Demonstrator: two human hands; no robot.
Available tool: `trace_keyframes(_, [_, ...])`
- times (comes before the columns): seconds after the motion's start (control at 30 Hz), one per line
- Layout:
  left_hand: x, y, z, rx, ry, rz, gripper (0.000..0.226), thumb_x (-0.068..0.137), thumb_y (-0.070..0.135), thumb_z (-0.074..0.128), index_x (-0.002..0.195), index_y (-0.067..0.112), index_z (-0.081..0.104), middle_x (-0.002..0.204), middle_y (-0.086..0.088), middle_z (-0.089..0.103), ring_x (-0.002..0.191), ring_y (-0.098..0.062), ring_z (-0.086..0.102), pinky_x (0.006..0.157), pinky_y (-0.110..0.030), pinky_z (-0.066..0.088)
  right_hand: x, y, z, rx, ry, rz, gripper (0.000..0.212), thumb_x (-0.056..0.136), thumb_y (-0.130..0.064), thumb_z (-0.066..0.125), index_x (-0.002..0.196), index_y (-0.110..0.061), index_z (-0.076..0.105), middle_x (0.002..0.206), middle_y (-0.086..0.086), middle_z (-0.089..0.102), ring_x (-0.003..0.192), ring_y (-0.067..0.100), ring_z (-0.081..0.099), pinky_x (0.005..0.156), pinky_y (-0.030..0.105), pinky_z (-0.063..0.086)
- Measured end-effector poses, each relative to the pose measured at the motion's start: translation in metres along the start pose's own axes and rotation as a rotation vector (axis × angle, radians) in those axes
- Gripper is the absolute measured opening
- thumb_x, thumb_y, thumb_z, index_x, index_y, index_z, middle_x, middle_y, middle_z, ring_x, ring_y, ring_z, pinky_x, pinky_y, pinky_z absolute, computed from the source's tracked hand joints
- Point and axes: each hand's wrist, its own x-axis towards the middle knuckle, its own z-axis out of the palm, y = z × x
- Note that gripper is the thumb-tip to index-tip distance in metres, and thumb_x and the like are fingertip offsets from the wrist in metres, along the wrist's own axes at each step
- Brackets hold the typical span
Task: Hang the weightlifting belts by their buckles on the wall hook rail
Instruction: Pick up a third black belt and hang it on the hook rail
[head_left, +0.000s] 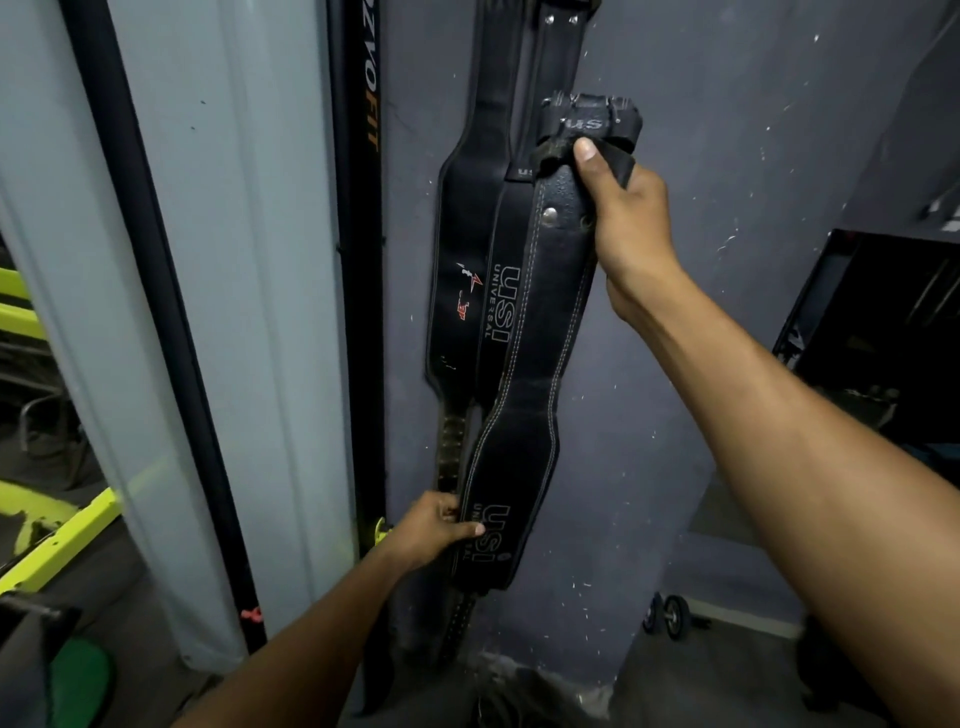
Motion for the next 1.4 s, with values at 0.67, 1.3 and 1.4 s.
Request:
trace_keyframes(0.67, [0.024, 0.234, 0.008, -0.511, 0.101, 0.526, 0.027, 0.108, 0.012, 0.047, 0.125, 0.002, 0.065, 0.121, -0.022, 0.072, 0.110, -0.032, 0.070, 0.104, -0.045, 0.054, -0.059, 0.052, -0.013, -0.046, -0.111, 0.177, 0.022, 0.106, -0.036, 0.056, 0.117, -0.018, 0.058, 0.112, -0.002, 0.069, 0.104, 0.010, 0.067, 0.096, 0.028, 0.055])
trace_keyframes(1.3, [0.046, 0.273, 0.037, -0.552, 0.152, 0.557, 0.017, 0.106, 0.014, 0.051, 0.103, 0.006, 0.065, 0.088, -0.019, 0.073, 0.072, -0.028, 0.075, 0.068, -0.037, 0.063, -0.159, 0.149, -0.086, 0.073, -0.291, 0.436, 0.027, 0.103, -0.017, 0.061, 0.120, 0.001, 0.071, 0.118, 0.008, 0.077, 0.106, 0.015, 0.073, 0.096, 0.031, 0.058])
trace_keyframes(1.4, [0.055, 0.273, 0.059, -0.513, 0.164, 0.550, 0.019, 0.108, 0.014, 0.048, 0.102, 0.006, 0.064, 0.083, -0.019, 0.073, 0.070, -0.027, 0.074, 0.069, -0.037, 0.062, -0.114, 0.125, -0.097, 0.133, -0.274, 0.373, 0.021, 0.103, -0.012, 0.060, 0.119, -0.003, 0.071, 0.109, 0.006, 0.077, 0.095, 0.010, 0.073, 0.085, 0.025, 0.060])
